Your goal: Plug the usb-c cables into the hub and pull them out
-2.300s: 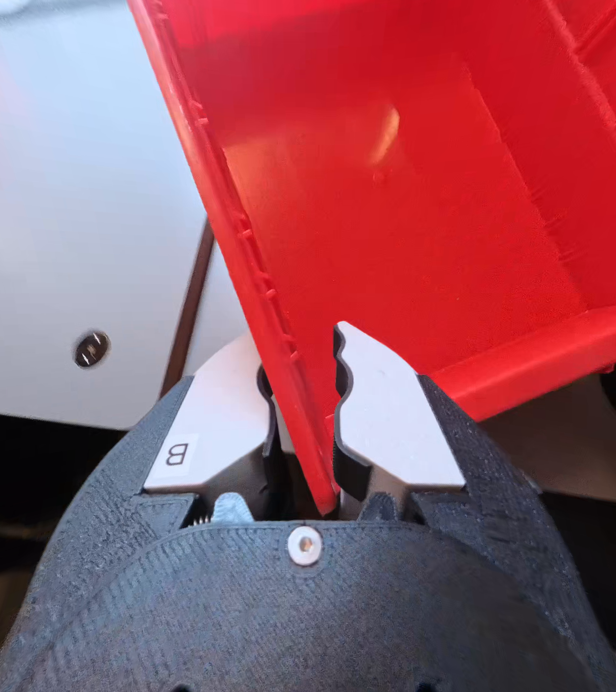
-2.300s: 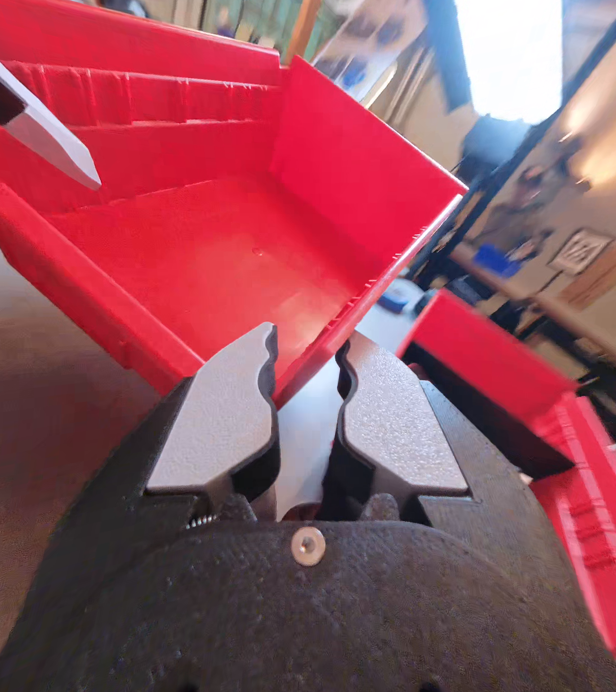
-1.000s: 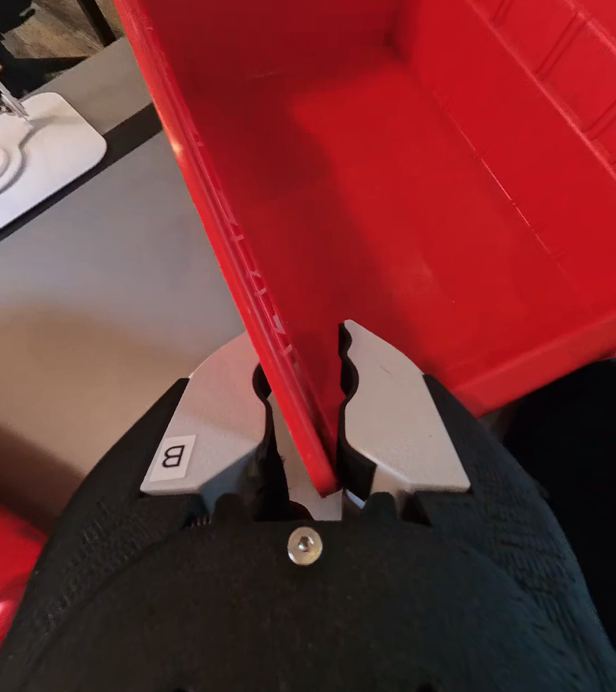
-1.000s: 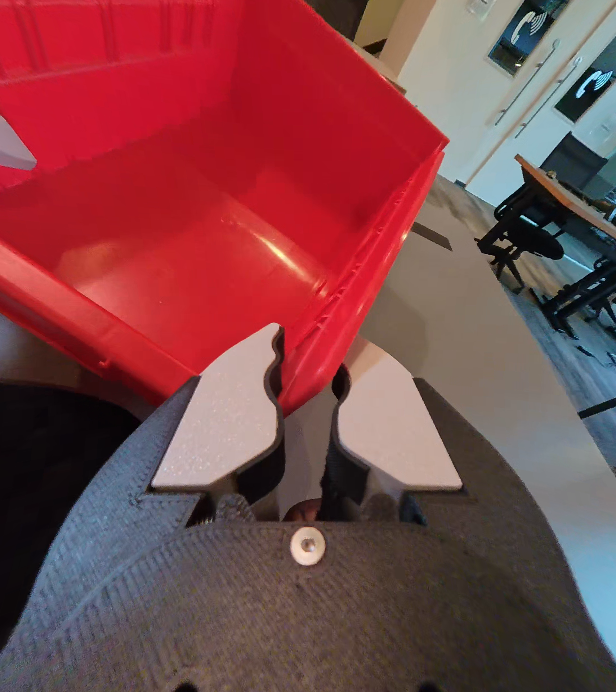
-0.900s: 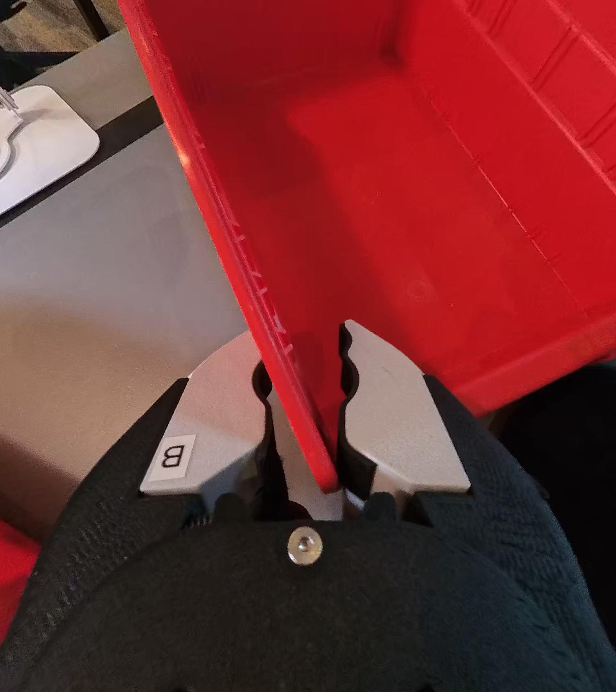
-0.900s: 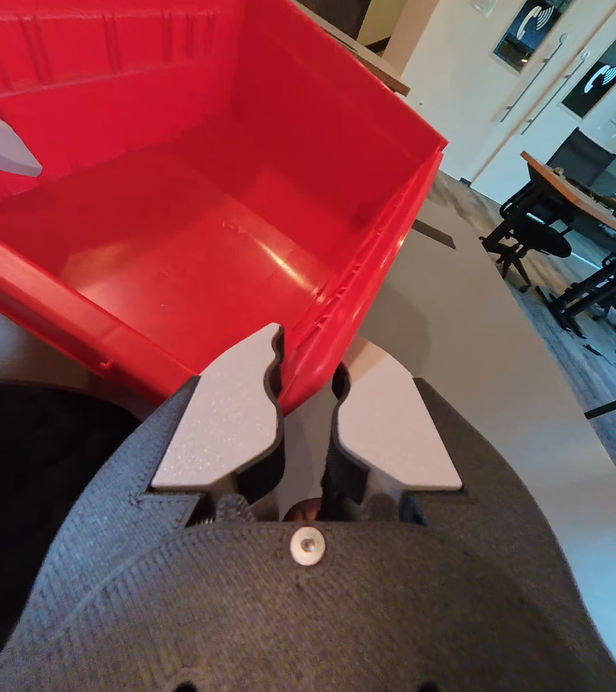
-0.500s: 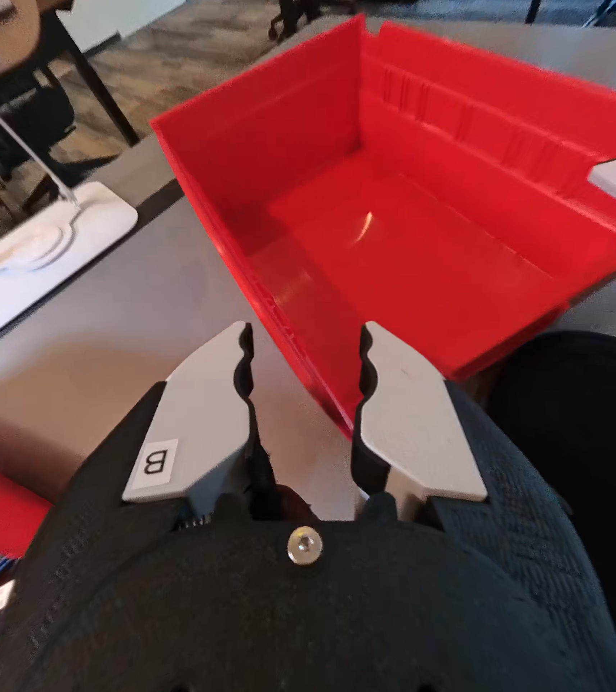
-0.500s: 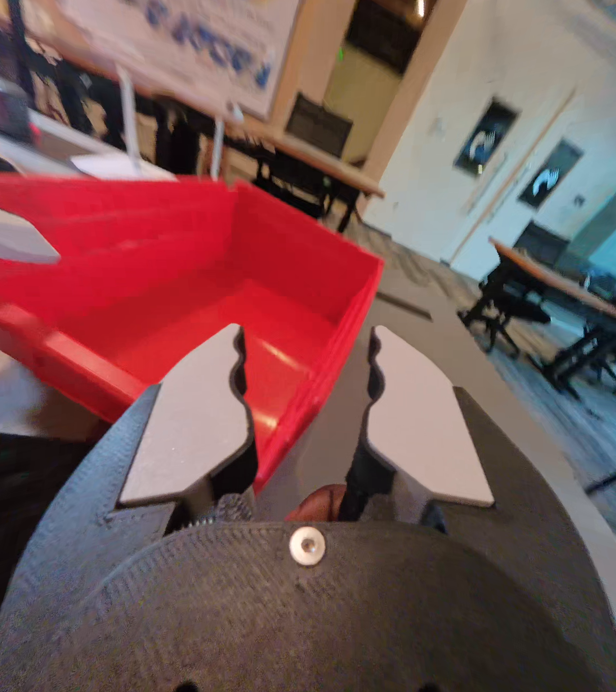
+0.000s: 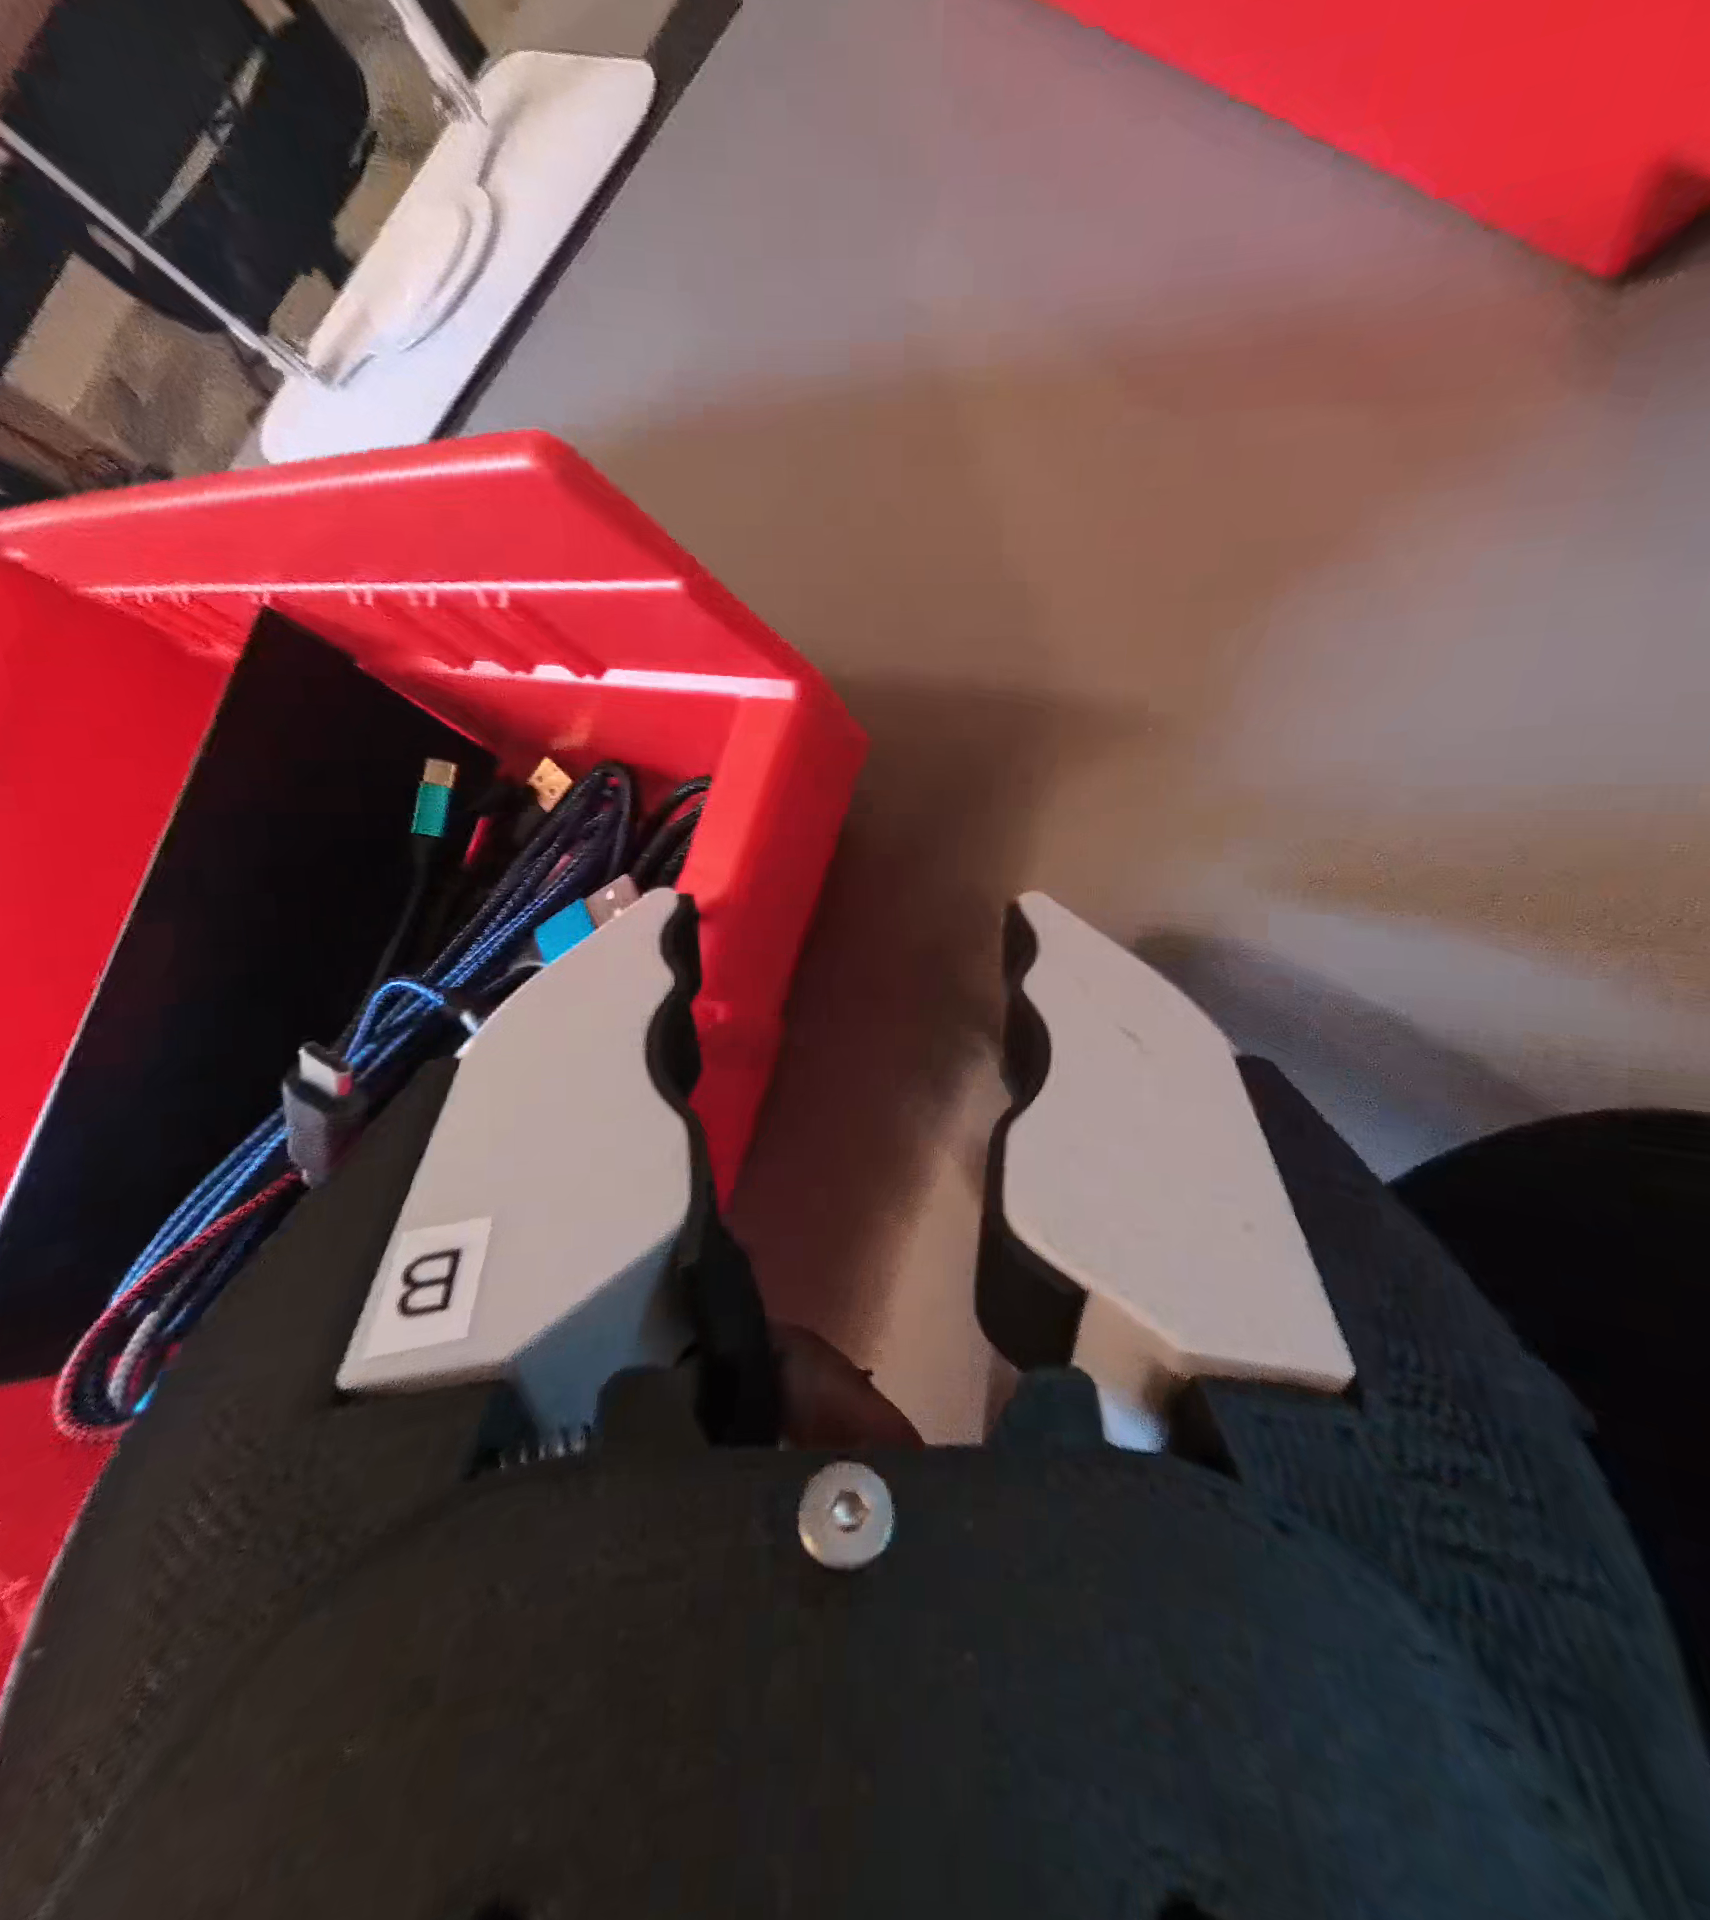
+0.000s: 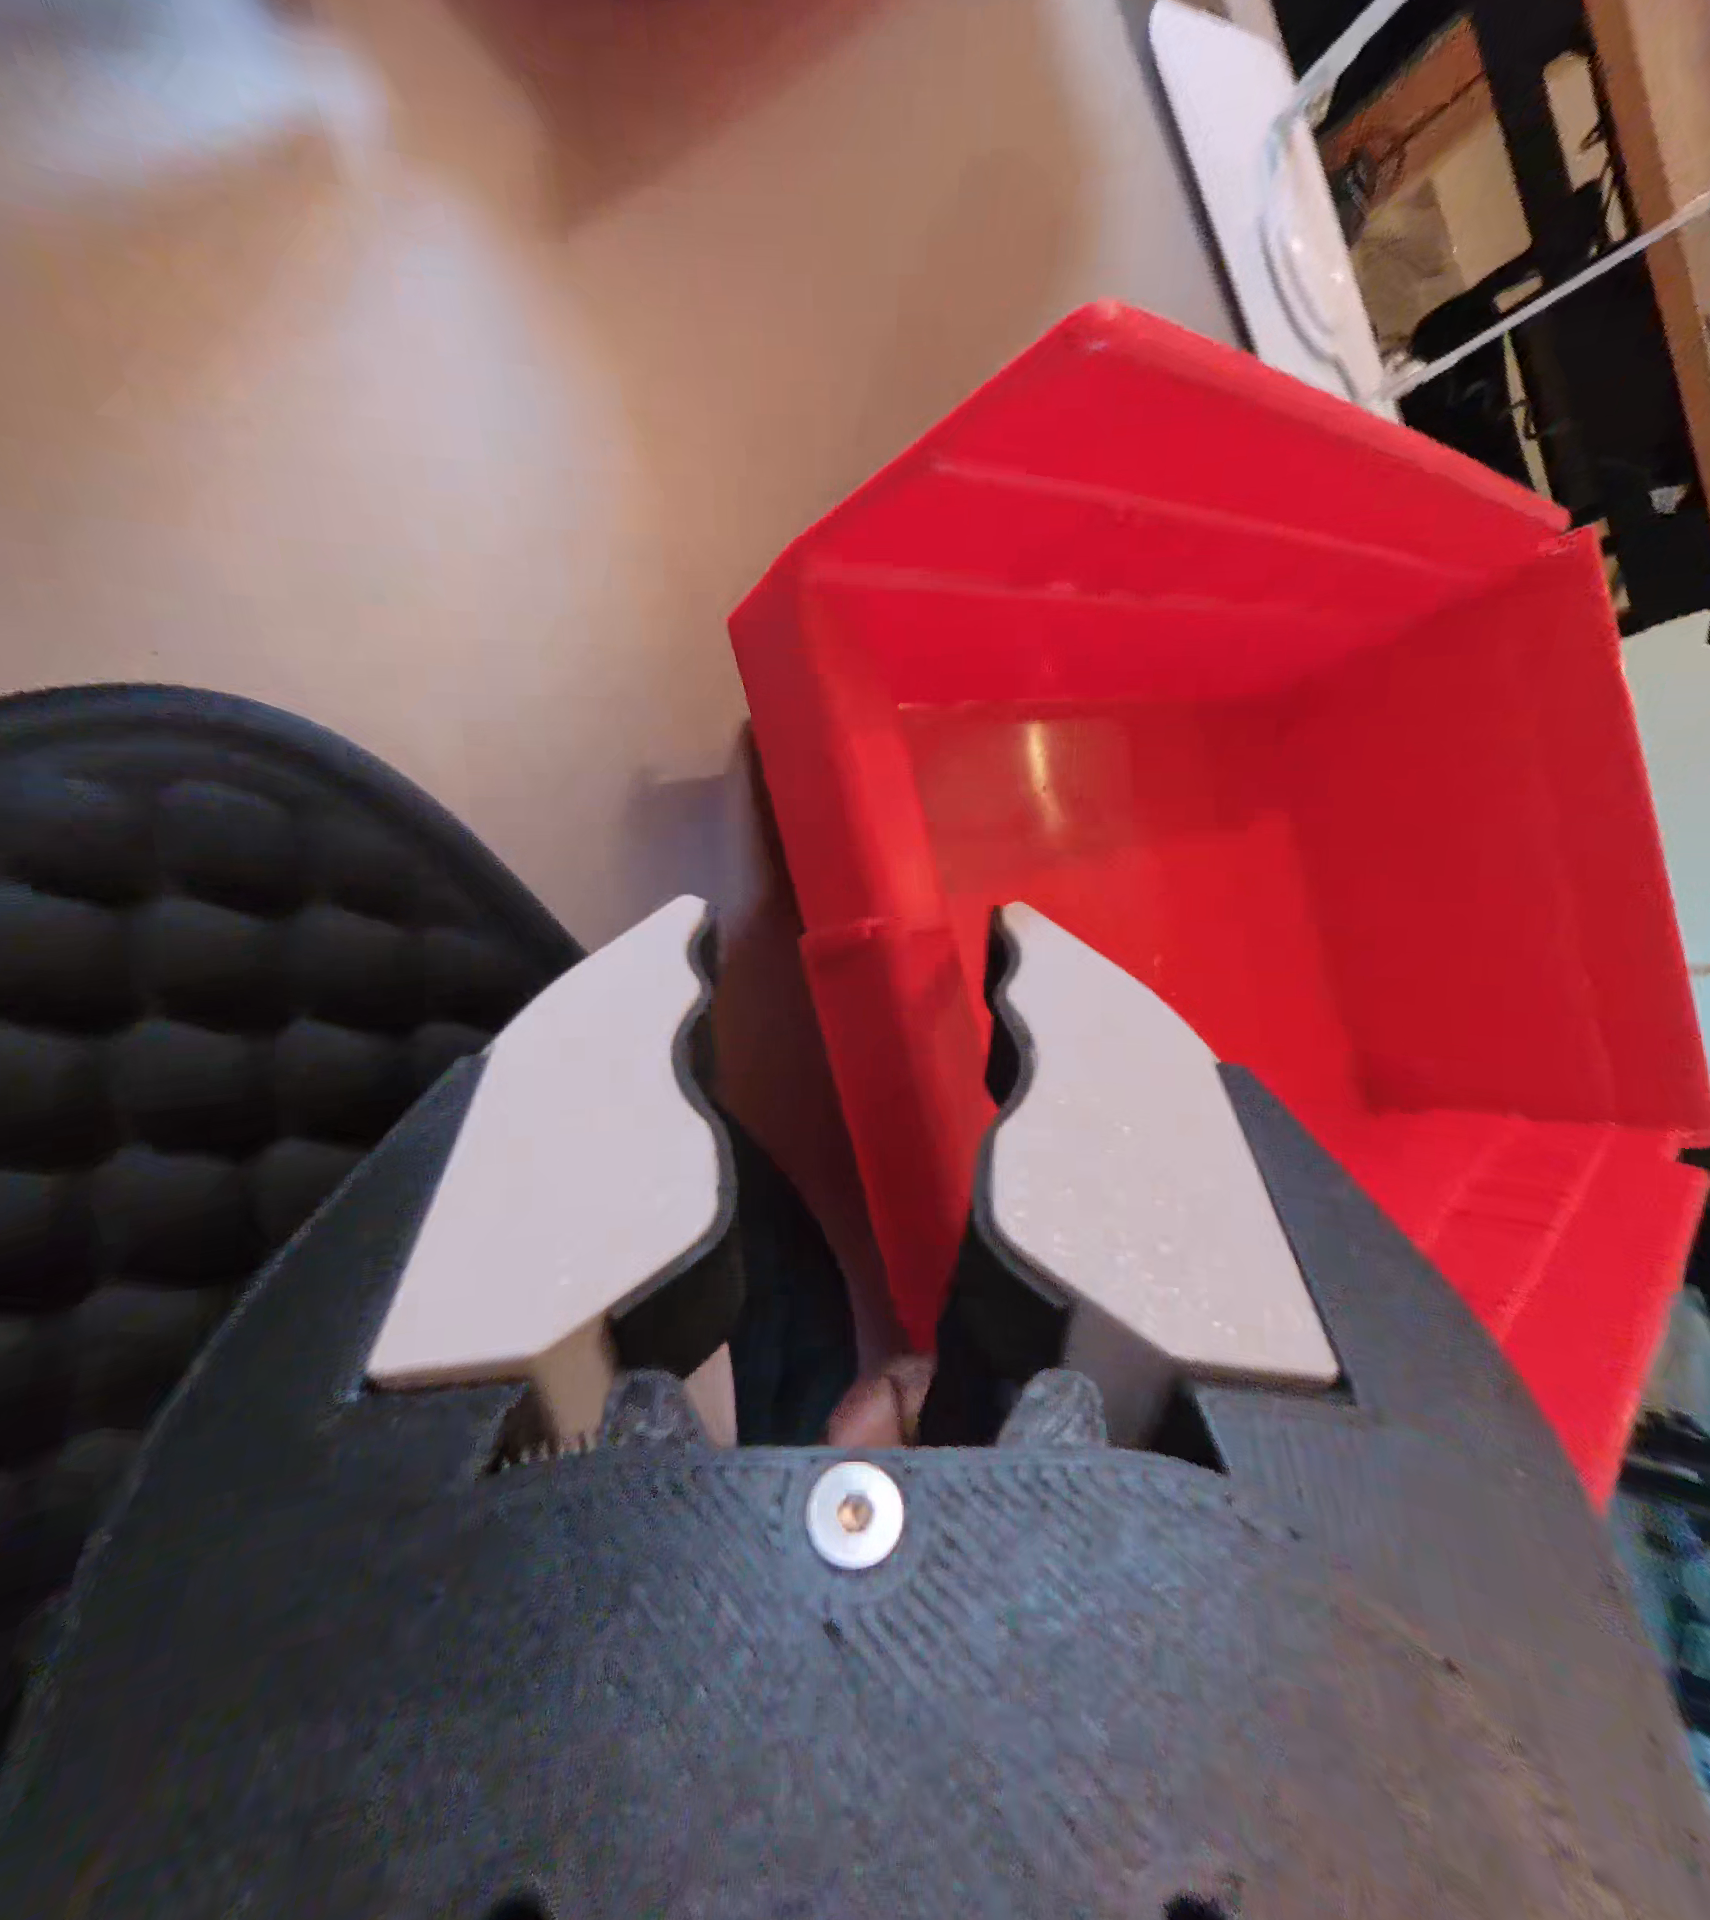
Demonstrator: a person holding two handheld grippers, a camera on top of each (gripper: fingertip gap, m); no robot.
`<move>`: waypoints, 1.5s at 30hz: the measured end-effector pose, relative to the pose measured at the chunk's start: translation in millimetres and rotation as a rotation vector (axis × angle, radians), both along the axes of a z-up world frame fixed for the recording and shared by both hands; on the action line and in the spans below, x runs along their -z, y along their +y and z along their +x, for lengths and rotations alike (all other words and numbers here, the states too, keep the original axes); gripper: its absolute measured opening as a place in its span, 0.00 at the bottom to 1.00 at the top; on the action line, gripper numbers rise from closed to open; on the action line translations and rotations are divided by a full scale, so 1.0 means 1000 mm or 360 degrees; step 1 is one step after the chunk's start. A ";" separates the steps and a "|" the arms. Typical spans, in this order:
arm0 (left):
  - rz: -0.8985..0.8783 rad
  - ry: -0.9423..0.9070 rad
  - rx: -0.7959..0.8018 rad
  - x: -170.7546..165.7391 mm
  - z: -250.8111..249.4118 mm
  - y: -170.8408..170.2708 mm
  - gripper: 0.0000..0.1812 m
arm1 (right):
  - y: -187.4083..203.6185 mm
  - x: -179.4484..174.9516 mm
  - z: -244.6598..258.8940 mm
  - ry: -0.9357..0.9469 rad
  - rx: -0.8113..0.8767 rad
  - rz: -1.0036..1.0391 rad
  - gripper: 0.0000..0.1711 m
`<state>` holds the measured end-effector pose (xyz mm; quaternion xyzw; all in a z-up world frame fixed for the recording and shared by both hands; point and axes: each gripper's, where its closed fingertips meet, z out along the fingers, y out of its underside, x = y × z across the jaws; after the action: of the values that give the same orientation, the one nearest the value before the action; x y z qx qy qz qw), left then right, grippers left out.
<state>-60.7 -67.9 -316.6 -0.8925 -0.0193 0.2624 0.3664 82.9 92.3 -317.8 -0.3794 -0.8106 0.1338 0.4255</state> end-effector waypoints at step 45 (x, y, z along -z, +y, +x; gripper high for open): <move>-0.0571 0.0023 -0.0093 0.023 -0.015 -0.337 0.24 | 0.181 -0.006 0.210 0.0300 0.0700 -0.0034 0.31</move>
<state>-75.5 -405.3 -339.2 -0.9407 0.0046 0.2785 0.1936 292.8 273.7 -311.8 -0.5371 -0.6638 0.0813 0.5141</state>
